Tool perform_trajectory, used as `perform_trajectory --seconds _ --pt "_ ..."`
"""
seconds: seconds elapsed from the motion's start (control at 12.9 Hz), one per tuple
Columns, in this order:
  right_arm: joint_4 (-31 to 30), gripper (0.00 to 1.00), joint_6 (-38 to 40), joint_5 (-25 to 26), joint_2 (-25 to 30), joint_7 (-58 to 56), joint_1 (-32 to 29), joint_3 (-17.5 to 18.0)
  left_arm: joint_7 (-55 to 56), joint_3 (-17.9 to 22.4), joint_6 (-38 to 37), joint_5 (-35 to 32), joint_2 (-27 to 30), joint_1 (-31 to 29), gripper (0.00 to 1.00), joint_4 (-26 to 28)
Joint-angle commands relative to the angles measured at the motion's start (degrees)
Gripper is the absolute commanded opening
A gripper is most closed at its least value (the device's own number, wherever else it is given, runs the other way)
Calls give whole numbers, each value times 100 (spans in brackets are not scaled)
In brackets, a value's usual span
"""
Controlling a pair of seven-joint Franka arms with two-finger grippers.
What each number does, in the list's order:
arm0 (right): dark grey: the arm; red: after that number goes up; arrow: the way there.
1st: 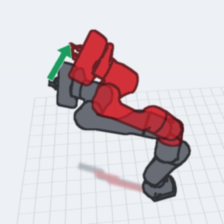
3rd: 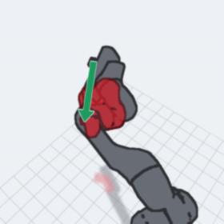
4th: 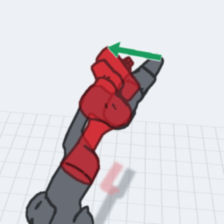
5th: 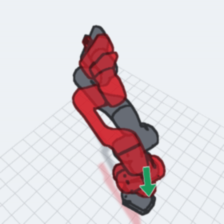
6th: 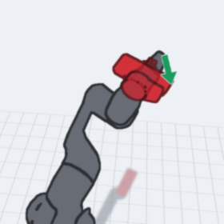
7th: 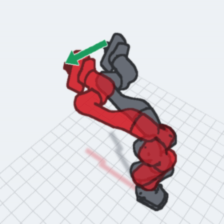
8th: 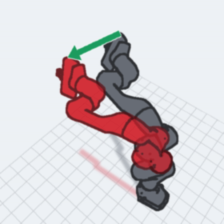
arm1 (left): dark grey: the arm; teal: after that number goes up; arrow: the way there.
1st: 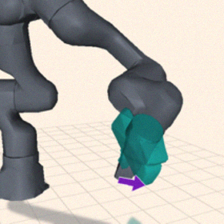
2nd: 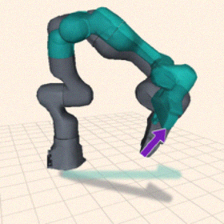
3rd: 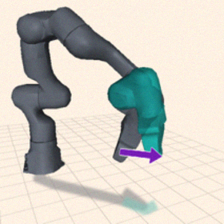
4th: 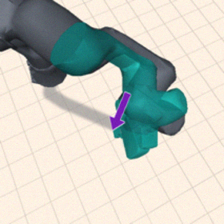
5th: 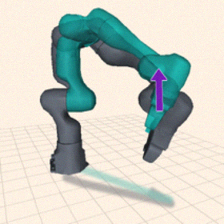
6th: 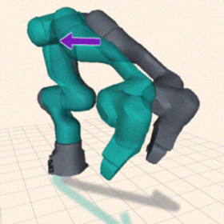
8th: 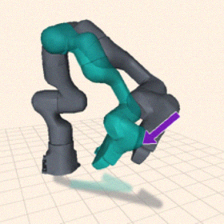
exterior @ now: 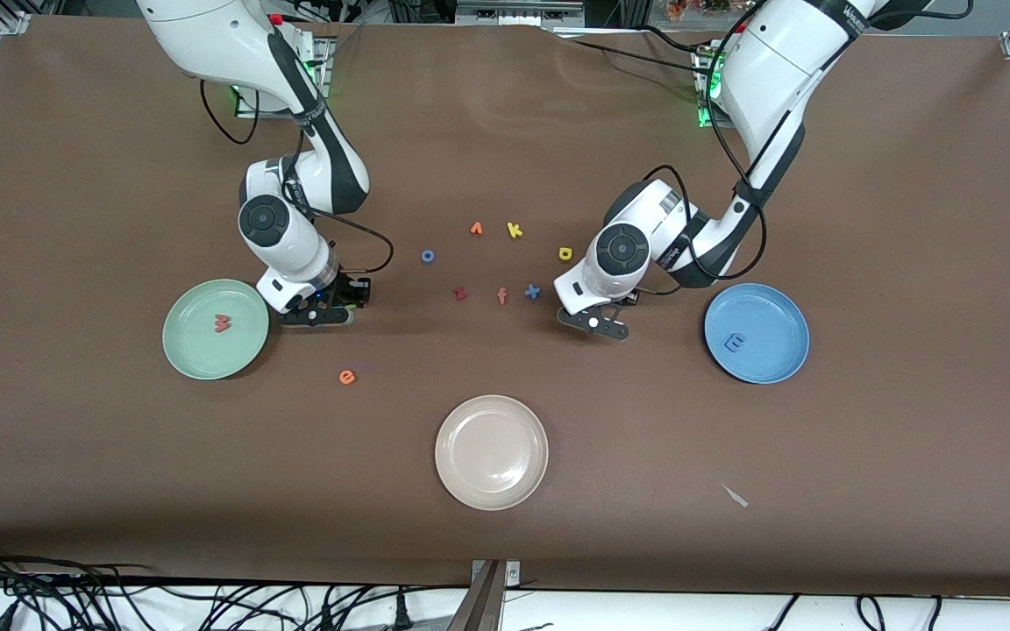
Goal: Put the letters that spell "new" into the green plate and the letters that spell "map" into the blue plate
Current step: 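Drop the U on the green plate while the left gripper drops the p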
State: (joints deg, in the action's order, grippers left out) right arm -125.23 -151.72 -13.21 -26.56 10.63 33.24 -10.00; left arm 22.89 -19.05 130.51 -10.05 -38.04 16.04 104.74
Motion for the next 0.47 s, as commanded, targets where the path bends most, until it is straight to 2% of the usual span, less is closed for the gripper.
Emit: perform_trajectory --seconds 0.0,0.16,0.31,0.39 --pt "-19 38 -129 -33 -77 -52 69 15 49 -29 -321 -120 234 -153 0 47" --pt "-11 21 -129 -24 -95 -52 69 15 -38 41 -805 -129 489 -354 0 -15" --pt "68 8 -94 -33 -86 -87 77 15 -737 33 -1009 -294 656 -898 0 -33" --pt "164 4 19 -33 -25 -96 69 7 -1116 33 -1027 -383 718 -1144 0 -42"
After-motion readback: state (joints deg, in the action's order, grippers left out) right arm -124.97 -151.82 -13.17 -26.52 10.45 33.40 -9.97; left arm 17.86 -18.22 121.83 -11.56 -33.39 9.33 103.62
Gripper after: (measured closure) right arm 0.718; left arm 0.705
